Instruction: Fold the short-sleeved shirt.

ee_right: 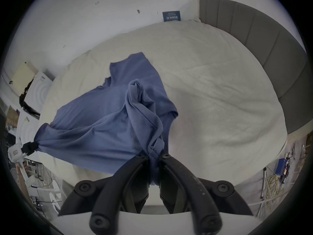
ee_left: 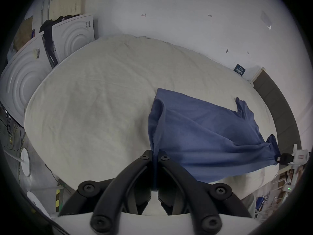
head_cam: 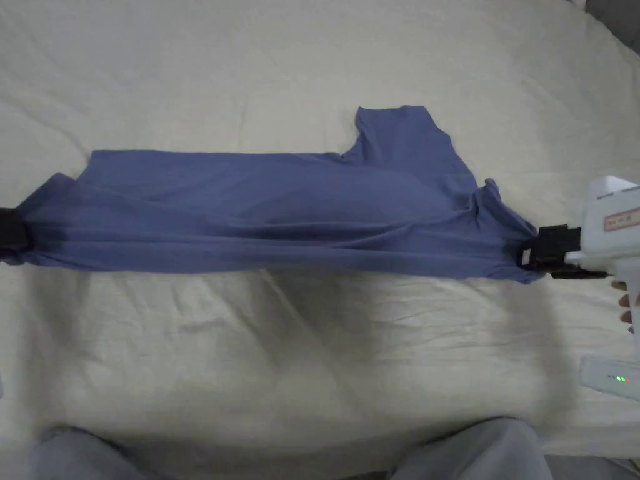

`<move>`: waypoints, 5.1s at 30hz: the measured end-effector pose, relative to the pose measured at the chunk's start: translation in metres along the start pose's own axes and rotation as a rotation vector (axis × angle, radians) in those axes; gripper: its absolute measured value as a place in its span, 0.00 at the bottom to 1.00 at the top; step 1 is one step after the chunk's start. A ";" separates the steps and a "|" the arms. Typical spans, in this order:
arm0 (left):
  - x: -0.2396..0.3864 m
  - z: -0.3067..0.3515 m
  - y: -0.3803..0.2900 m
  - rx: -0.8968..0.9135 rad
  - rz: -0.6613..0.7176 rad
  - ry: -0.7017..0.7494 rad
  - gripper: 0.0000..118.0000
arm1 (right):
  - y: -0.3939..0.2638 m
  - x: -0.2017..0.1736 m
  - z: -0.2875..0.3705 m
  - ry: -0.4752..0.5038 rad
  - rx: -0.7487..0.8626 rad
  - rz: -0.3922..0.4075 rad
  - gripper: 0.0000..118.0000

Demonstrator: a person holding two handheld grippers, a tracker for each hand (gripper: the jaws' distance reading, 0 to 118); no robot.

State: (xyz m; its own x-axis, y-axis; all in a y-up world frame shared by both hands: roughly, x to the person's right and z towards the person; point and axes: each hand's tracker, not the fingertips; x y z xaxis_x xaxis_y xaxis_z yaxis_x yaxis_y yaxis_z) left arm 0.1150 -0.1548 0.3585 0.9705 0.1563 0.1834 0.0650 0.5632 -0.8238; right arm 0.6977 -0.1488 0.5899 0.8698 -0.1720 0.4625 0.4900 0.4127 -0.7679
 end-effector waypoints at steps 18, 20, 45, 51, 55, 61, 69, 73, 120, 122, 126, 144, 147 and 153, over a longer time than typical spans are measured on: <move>0.000 0.048 -0.077 0.181 0.015 0.096 0.99 | -0.072 -0.011 0.051 -0.161 0.250 0.101 0.90; 0.018 0.070 -0.067 0.316 -0.044 0.114 0.99 | -0.066 -0.028 0.079 -0.175 0.407 0.145 0.91; 0.118 0.087 -0.077 0.710 -0.264 -0.002 0.00 | -0.091 -0.132 0.087 0.009 0.867 0.234 0.02; 0.104 0.063 0.000 0.541 -0.234 -0.003 0.00 | -0.078 -0.136 0.080 0.016 0.841 0.223 0.02; 0.087 0.015 0.066 0.306 -0.156 -0.034 0.54 | -0.064 -0.136 0.072 0.030 0.813 0.193 0.02; 0.071 -0.072 0.110 0.045 -0.139 0.047 1.00 | -0.043 -0.133 0.051 0.007 0.754 0.190 0.02; 0.050 -0.175 0.110 -0.143 -0.141 0.127 0.93 | -0.024 -0.119 0.010 -0.060 0.667 0.165 0.02; 0.042 -0.199 0.104 -0.169 -0.167 0.163 0.72 | -0.022 -0.114 -0.003 -0.067 0.641 0.148 0.02; 0.023 -0.042 0.078 0.145 -0.078 -0.067 0.01 | 0.096 -0.025 -0.037 -0.028 0.311 -0.011 0.02; 0.015 -0.026 0.066 0.160 -0.071 -0.077 0.01 | 0.072 -0.016 -0.005 0.013 0.349 -0.028 0.02; 0.001 0.001 0.025 0.165 -0.050 -0.073 0.02 | 0.003 0.006 0.036 0.050 0.378 -0.063 0.02; -0.016 0.056 -0.111 0.224 0.104 0.185 0.94 | -0.140 0.013 0.064 -0.126 0.446 -0.023 0.86; 0.014 0.088 -0.099 0.445 0.018 0.205 0.99 | -0.130 -0.017 0.094 -0.142 0.613 0.085 1.00; 0.074 0.115 -0.105 0.726 -0.151 0.193 1.00 | -0.137 -0.072 0.120 -0.145 0.883 0.204 1.00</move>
State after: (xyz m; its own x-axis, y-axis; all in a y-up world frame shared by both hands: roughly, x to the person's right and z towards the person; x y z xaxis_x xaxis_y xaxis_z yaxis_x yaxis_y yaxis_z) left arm 0.1534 -0.1092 0.5202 0.9909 -0.0714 0.1137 0.0958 0.9693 -0.2263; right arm 0.5610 -0.0857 0.7156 0.8894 0.0685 0.4520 0.0528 0.9667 -0.2504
